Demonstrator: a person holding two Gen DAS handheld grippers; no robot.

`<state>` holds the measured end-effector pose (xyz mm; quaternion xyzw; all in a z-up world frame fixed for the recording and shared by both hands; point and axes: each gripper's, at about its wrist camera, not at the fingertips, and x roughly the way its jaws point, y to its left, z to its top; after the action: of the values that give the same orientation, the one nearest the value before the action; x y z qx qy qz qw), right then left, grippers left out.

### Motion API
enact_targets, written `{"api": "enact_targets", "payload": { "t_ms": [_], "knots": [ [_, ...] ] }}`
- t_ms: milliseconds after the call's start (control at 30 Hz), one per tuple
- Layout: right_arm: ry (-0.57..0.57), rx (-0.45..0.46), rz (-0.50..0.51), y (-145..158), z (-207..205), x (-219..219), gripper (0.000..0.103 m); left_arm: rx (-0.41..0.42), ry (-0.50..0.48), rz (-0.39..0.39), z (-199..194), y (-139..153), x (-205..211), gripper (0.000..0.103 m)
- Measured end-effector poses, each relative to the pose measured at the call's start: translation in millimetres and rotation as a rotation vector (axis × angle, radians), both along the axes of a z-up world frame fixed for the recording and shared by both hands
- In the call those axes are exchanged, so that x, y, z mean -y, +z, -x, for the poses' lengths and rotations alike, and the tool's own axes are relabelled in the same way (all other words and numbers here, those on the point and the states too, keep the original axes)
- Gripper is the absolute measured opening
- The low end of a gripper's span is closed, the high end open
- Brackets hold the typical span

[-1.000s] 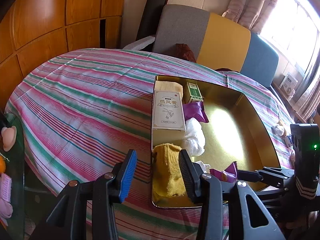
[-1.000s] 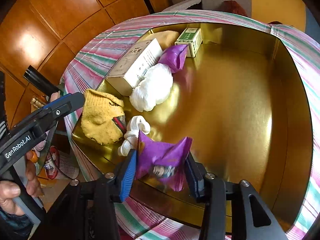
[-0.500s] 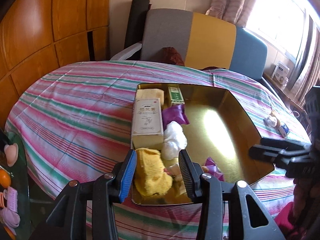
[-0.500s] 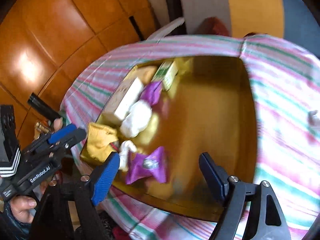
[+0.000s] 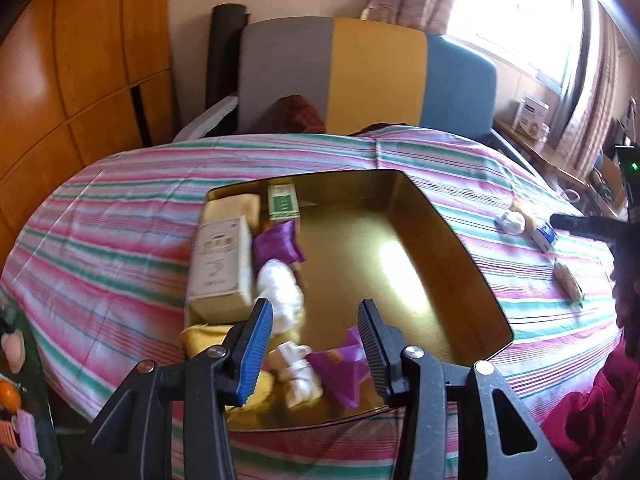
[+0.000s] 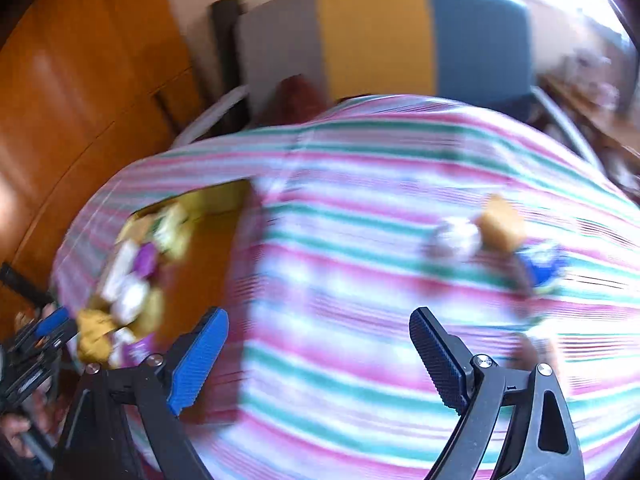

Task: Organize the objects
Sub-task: 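Move both open grippers from the tray back toward the remaining table items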

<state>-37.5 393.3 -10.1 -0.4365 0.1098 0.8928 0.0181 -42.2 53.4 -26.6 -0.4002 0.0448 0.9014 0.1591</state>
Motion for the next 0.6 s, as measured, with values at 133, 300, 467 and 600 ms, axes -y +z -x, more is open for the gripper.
{"api": "enact_targets", "payload": {
  "t_ms": [133, 300, 467, 600],
  "knots": [
    [-0.158, -0.003, -0.038, -4, -7, -62, 0.093, -0.007, -0.041, 0.022, 1, 5, -23, 0.046],
    [-0.454, -0.001, -0.071, -34, -32, -135, 0.093, 0.003, -0.092, 0.040, 2, 8, -52, 0.046],
    [-0.590, -0.004, 0.064, -37, -44, -170, 0.091, 0.013, -0.156, 0.048, 2, 7, -82, 0.047],
    [-0.581, -0.014, 0.095, -35, -45, -170, 0.093, 0.018, -0.217, 0.070, 0, 7, -110, 0.047]
  ]
}}
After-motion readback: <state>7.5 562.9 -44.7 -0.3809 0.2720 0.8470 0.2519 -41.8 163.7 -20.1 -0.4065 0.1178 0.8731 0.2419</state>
